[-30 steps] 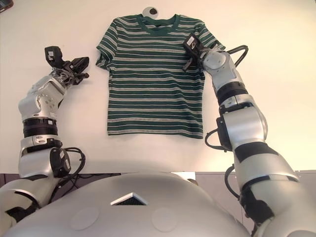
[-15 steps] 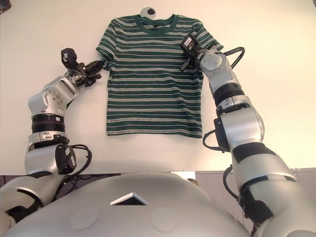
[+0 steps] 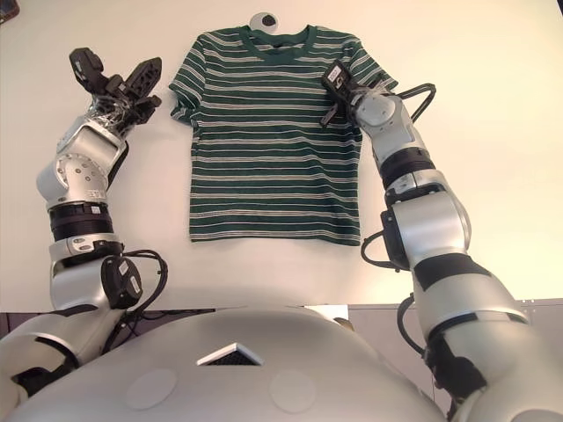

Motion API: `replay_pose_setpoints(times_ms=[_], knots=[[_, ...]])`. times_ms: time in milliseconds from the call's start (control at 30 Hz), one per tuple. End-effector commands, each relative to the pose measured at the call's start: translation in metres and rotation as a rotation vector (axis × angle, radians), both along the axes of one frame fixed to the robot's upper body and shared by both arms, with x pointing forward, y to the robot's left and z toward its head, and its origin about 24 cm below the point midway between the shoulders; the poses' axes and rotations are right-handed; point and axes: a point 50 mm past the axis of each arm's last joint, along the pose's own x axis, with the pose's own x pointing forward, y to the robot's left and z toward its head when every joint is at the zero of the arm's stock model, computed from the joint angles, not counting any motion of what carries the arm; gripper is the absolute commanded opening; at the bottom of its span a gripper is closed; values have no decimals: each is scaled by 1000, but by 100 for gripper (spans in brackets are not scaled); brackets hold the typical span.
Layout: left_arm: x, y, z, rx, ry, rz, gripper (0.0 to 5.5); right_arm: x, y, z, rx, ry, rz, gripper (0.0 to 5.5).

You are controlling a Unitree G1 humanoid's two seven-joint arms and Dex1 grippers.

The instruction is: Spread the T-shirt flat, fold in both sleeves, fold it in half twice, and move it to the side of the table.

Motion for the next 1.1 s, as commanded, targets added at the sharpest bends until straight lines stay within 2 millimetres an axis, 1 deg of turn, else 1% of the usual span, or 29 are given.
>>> replay_pose_setpoints(times_ms=[33, 100, 133, 200, 233, 300, 400, 467, 533, 633, 700, 733, 800, 833, 867, 900, 933, 1033, 1100], knots=[[-1, 3, -14, 161, 97, 24, 47, -24, -2, -36, -32, 163, -24, 0], [-11, 18, -25, 252, 163, 56, 96, -25, -3, -37, -32, 165, -25, 0], [-18, 21, -30, 282, 193, 49, 113, -26, -3, -39, -32, 168, -26, 0], [-26, 21, -41, 297, 259, 22, 138, -27, -4, -41, -32, 173, -30, 0], [-27, 19, -45, 285, 282, 12, 160, -28, -4, -41, -32, 174, -31, 0], [-28, 18, -55, 296, 336, 20, 187, -27, -3, -41, -31, 174, -29, 0], [-30, 16, -69, 280, 396, 14, 191, -26, -2, -39, -30, 170, -26, 0], [-30, 7, -74, 222, 410, -21, 191, -26, -1, -39, -30, 168, -23, 0], [-27, -2, -77, 198, 411, -48, 191, -26, -1, -39, -32, 168, -19, 0], [-22, -11, -77, 172, 404, -75, 147, -26, -1, -40, -37, 169, -15, 0], [-23, -13, -79, 181, 406, -92, 110, -26, -1, -39, -39, 166, -15, 0], [-23, -13, -80, 187, 405, -95, 88, -26, 0, -39, -39, 164, -16, 0], [-23, -11, -80, 193, 397, -84, 61, -25, 0, -39, -38, 162, -18, 0], [-23, -10, -79, 195, 392, -78, 36, -25, 0, -39, -38, 161, -19, 0], [-22, -8, -78, 194, 383, -68, 30, -25, 0, -39, -38, 161, -19, 0], [-22, -7, -77, 194, 374, -58, 12, -25, 0, -39, -38, 160, -19, 0], [-20, -6, -76, 193, 363, -46, 3, -25, 0, -39, -38, 159, -19, 0], [-15, -3, -68, 176, 309, -6, 3, -25, 0, -38, -39, 157, -20, 0], [-11, 0, -59, 141, 253, 28, 3, -25, 0, -39, -40, 157, -18, 0]])
